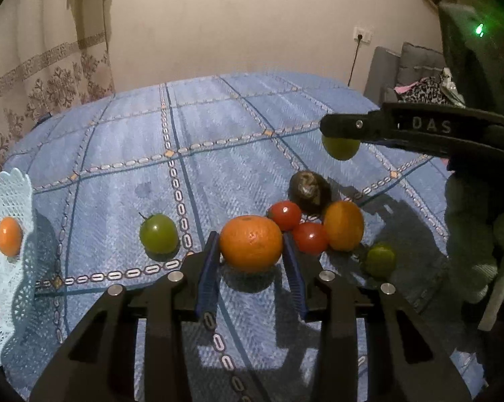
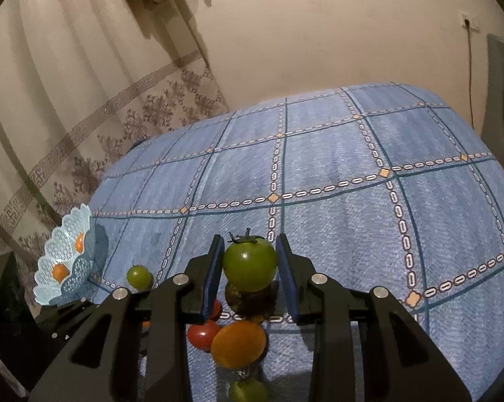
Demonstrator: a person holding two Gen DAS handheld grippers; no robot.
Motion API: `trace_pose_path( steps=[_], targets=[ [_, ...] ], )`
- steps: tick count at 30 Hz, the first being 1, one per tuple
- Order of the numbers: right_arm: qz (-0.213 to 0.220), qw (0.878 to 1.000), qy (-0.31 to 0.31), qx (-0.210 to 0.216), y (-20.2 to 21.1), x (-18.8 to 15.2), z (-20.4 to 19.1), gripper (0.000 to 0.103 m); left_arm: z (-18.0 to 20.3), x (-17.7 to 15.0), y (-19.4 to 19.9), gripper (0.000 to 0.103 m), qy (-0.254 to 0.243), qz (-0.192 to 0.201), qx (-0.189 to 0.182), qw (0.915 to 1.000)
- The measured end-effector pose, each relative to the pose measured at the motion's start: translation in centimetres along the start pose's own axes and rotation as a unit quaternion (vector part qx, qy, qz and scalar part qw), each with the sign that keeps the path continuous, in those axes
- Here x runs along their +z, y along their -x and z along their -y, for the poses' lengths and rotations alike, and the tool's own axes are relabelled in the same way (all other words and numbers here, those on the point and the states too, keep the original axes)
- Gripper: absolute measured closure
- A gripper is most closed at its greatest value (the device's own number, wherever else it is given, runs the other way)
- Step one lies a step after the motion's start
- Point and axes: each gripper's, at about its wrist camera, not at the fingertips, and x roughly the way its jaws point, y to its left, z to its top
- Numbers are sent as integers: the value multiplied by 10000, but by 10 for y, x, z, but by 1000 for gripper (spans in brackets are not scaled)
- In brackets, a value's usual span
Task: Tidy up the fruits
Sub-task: 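Carry the orange into the basket with the left tool while the right tool carries the green tomato there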
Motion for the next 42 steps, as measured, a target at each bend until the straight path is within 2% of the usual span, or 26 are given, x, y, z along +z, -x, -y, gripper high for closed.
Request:
trace_pose_path(
  steps=[6, 19, 33, 42],
  targets=[
    [62, 9999, -125, -8, 4, 3, 6, 71, -11, 4, 14, 64, 236, 167, 92, 9995],
    [32, 9999, -31, 97, 2, 0, 0, 71, -27, 8, 44, 64, 538, 573, 648, 9948],
    [101, 9995, 14, 312, 9, -5, -16, 71, -54, 1, 74, 64, 893, 863, 1083, 9863],
    [131, 9991, -17, 394, 15, -9, -21, 71, -88, -10, 97, 64, 1276, 968, 1499, 9756]
  ],
)
